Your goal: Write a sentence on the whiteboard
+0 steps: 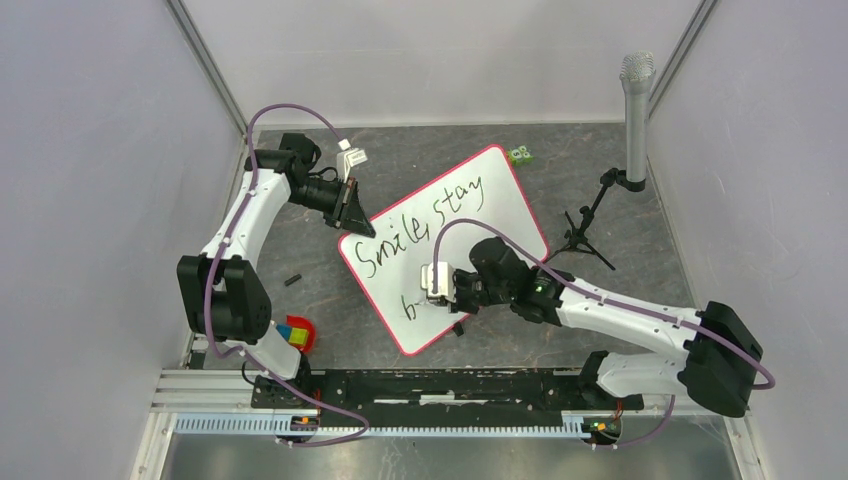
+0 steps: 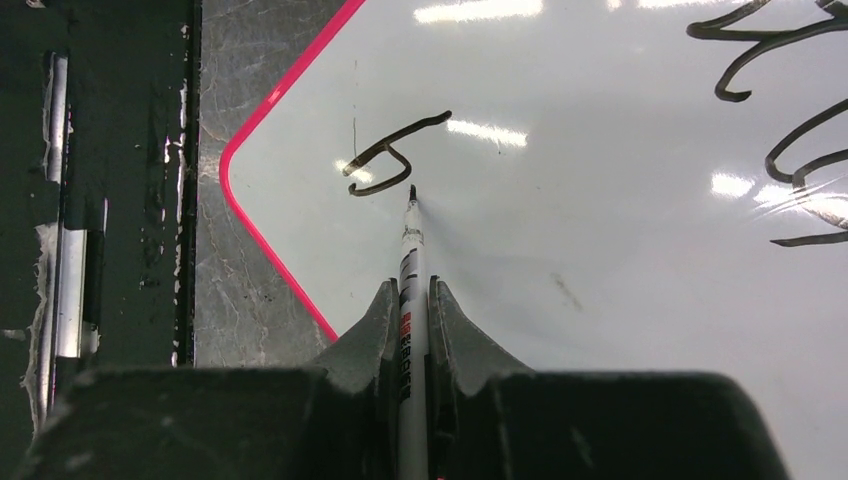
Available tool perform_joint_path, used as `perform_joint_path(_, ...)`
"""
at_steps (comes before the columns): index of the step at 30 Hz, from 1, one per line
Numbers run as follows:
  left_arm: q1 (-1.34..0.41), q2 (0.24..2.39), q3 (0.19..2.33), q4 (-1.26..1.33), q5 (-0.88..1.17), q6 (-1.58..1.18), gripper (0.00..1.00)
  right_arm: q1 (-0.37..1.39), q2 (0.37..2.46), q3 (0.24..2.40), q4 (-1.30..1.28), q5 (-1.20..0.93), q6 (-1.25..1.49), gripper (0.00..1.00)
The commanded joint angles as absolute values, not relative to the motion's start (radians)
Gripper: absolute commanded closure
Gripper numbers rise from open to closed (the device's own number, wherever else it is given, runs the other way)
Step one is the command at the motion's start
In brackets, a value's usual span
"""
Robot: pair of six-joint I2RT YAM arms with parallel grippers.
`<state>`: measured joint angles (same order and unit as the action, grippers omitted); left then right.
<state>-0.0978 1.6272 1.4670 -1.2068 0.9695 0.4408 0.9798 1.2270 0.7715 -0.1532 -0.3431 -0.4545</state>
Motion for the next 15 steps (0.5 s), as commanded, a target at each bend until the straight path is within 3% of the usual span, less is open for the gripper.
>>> perform_joint_path(1, -0.103, 1.639, 1.474, -1.199, 0.932, 0.494, 0.98, 0.976, 1.192, 0.735, -0.161, -0.305, -0.469, 1.00)
perform_joint_path(15, -0.105, 1.632, 1.474, -1.198, 0.930, 0.487, 0.98, 0.977, 1.193, 0.769, -0.153, -0.332, -0.462, 1.00)
